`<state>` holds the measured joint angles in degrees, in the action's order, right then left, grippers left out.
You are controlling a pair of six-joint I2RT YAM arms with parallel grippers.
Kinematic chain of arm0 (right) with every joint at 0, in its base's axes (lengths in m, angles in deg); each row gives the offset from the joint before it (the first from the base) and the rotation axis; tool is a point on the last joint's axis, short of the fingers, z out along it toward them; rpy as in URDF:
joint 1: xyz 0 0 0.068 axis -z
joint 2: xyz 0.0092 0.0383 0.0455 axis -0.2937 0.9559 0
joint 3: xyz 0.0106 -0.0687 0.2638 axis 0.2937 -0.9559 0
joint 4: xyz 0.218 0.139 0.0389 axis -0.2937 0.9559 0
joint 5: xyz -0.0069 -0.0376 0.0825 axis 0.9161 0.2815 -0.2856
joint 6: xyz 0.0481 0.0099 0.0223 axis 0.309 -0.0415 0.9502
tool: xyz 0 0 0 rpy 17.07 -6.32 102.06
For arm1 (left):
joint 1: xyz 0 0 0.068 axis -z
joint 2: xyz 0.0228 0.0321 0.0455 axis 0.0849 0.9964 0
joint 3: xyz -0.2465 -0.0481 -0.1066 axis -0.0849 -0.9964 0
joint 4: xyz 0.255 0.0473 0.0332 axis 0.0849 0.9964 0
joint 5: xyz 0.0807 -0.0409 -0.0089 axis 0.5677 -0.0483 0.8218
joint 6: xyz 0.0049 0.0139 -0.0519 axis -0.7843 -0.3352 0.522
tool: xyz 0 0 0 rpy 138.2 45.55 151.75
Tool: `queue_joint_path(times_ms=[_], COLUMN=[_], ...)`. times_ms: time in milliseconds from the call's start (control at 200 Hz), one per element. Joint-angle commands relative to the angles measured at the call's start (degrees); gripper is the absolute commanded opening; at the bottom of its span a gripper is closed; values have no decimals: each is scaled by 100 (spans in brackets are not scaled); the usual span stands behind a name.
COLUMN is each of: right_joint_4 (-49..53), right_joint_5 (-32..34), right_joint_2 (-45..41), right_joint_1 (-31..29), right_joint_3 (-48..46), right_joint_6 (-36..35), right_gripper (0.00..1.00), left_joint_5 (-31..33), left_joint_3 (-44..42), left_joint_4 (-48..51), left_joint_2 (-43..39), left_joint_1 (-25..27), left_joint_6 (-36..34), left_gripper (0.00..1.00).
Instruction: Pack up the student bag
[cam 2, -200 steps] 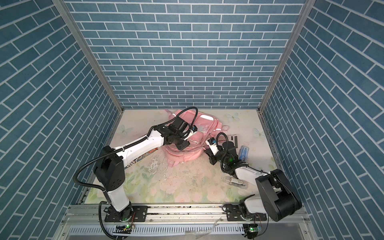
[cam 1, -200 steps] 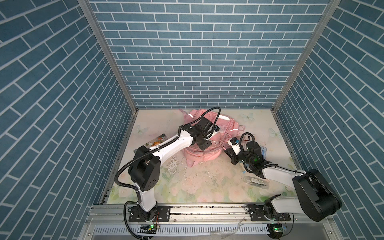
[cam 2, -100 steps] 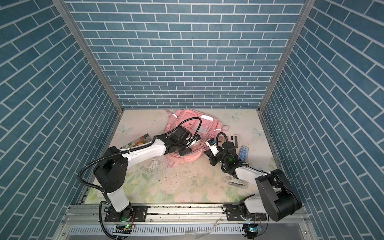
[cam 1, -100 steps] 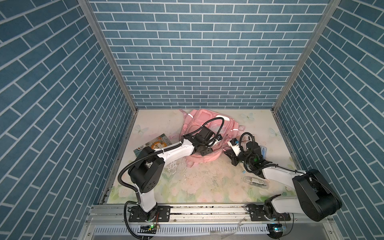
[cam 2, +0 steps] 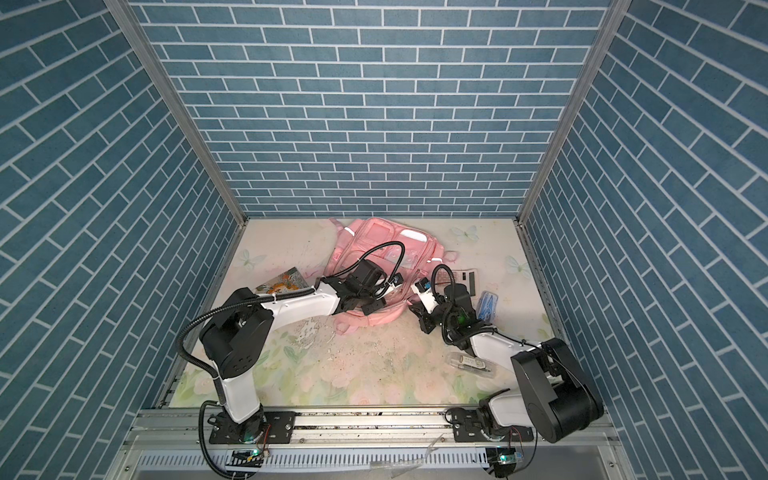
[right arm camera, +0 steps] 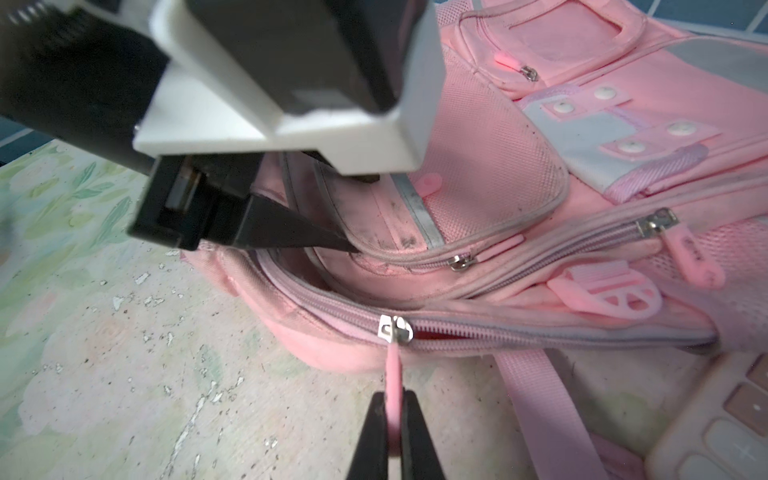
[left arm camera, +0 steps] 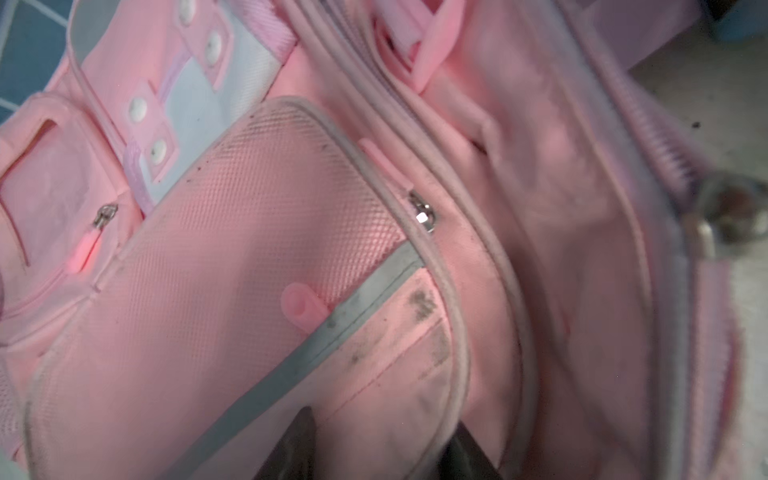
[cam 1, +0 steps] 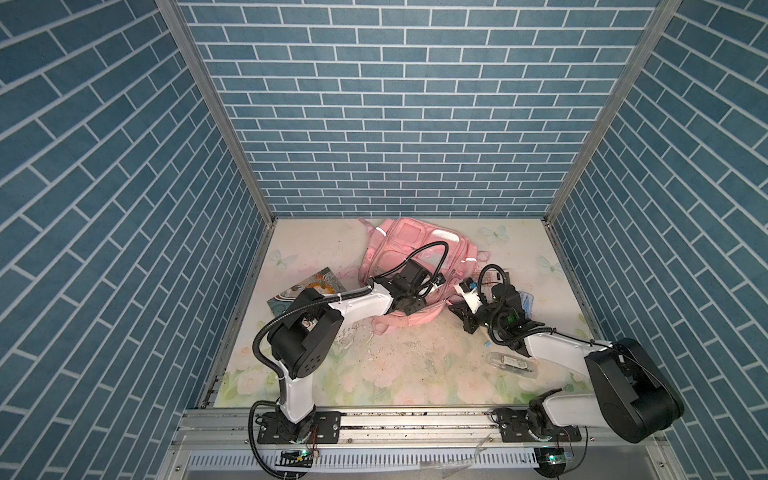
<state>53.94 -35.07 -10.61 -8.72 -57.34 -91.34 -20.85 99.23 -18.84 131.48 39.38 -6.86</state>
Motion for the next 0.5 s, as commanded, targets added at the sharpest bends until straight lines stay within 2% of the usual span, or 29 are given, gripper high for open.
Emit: queue_joint_path(times_ms=[0,60,125,280,420,495], right_joint_4=[202,335,438,860,1330,1307], right_joint_5=[-66,66,488,1182,1259,969], right_joint_2=[-292,-430,-616,-932,-1188,-1431], right_joint_1=[-5,-5,-8,4,8,12], right_joint_3=[193,175,142,327,687,688], right_joint_6=[-146,-131,34,183,21,-238], right_gripper=[0,0,0,0,0,0], left_joint_5=[218,357,584,653,419,48], left_joint_3=[205,308,433,748,1012,994], left_joint_4=[68,137,255,742,1189,1103], left_joint_2=[233,184,77,-309,-727,-969], left_joint_1=[21,26,23,3,-91,-184], left_joint_6=[314,608,1022,2124,3064,3533], left_gripper=[2,0,0,0,0,0])
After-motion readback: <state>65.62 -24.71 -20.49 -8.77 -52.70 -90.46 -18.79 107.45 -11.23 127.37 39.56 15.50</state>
